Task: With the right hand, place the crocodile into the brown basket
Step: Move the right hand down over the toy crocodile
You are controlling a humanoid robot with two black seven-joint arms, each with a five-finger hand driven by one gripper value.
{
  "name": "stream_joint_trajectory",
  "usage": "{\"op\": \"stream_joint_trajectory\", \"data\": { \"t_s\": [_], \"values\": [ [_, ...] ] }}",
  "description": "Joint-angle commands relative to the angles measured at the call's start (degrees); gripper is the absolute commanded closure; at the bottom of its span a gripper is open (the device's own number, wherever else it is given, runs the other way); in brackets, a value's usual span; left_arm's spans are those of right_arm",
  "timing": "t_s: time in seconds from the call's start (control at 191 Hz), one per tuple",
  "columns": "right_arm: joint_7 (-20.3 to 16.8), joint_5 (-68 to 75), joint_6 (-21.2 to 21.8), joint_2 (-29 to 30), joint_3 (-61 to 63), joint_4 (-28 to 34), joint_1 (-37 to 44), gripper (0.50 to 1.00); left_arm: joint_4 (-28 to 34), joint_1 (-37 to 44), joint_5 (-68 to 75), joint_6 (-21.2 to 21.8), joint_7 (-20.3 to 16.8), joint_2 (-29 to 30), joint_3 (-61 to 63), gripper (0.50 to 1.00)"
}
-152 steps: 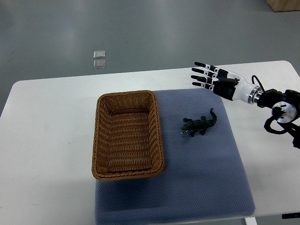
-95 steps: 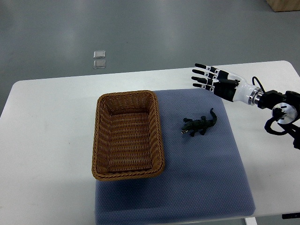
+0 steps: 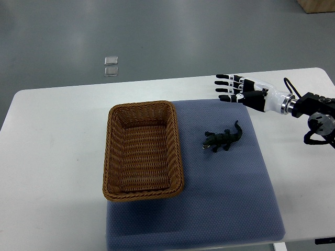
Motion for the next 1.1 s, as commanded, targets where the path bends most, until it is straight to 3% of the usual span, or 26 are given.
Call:
{"op": "stream_joint_trajectory", "data": {
  "t_s": [0.0, 0.268, 0.472, 0.75, 0.882, 1.018, 1.097],
  "values": [
    [3.14, -10.87, -1.63, -1.03, 0.0, 0.56, 1.24, 0.57, 0.38, 0.0, 0.06, -0.03, 0.0, 0.0, 0.06, 0.5],
    [11.13, -37.4, -3.65, -2.08, -0.17, 4.77, 4.23, 0.572, 0.38, 0.0, 0.06, -0.03, 0.0, 0.0, 0.06, 0.5],
    [11.57, -56.04, -6.99, -3.31, -1.05, 12.95, 4.49, 0.57, 0.47, 0.0, 0.06, -0.03, 0.0, 0.0, 0.06, 0.5],
    [11.57, -63.52, -8.31, -2.96, -1.84, 13.83, 4.58, 0.57, 0.47, 0.0, -0.02, -0.03, 0.0, 0.0, 0.06, 0.5],
    [11.49, -64.75, -12.18, -2.43, -3.25, 13.83, 4.4, 0.57, 0.38, 0.0, 0.06, -0.03, 0.0, 0.0, 0.06, 0.5],
    [11.49, -66.33, -20.0, -2.52, -8.43, 13.83, 4.58, 0.57, 0.47, 0.0, 0.06, -0.03, 0.0, 0.0, 0.06, 0.5],
    [11.57, -66.42, -21.76, -2.78, -10.63, 13.92, 4.75, 0.57, 0.38, 0.0, -0.02, -0.03, 0.0, 0.0, 0.06, 0.5]
  ]
}}
